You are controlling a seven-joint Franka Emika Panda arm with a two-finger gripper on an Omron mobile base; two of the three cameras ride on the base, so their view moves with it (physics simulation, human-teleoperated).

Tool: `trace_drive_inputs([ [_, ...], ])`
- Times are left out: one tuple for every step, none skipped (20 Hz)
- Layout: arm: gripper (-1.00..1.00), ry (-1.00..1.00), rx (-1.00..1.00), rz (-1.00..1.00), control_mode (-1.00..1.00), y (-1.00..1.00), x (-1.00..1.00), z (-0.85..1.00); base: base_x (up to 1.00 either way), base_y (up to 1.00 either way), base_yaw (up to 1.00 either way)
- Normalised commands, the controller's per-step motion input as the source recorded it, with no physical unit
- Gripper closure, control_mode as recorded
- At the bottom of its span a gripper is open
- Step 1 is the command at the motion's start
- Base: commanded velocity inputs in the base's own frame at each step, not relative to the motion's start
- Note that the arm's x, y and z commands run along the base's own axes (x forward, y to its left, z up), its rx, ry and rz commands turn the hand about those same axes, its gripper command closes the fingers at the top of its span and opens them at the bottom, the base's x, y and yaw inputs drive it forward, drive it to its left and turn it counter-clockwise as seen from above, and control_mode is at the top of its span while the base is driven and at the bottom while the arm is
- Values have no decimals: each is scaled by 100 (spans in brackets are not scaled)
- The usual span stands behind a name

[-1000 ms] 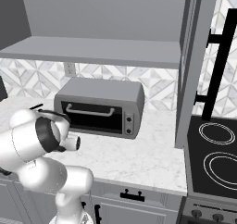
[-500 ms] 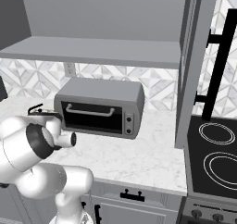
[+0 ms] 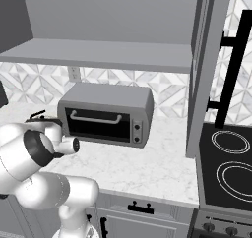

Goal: Pick the kettle from the counter and place it on the tray. Then pick the mug from the cabinet and place it on the tray. Then close the cabinet doors.

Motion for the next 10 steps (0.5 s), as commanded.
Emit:
trace_drive_inputs([
  [100,-3,0,0,-100,-11,-8,-38,0,0,0],
  [100,-2,0,0,-100,-6,-6,-37,0,0,0],
  [100,-3,0,0,-100,-4,-5,-35,0,0,0],
  [100,-3,0,0,-100,-8,-4,-34,0,0,0],
  [100,-3,0,0,-100,-3,-5,-34,0,0,0],
  [100,-3,0,0,-100,-4,-5,-33,0,0,0],
  [100,-3,0,0,-100,-5,-4,-34,0,0,0],
  [100,-3,0,0,-100,-1,-4,-35,0,0,0],
  [100,-3,0,0,-100,0,-4,-35,0,0,0],
  [100,-3,0,0,-100,-5,-5,-37,0,0,0],
])
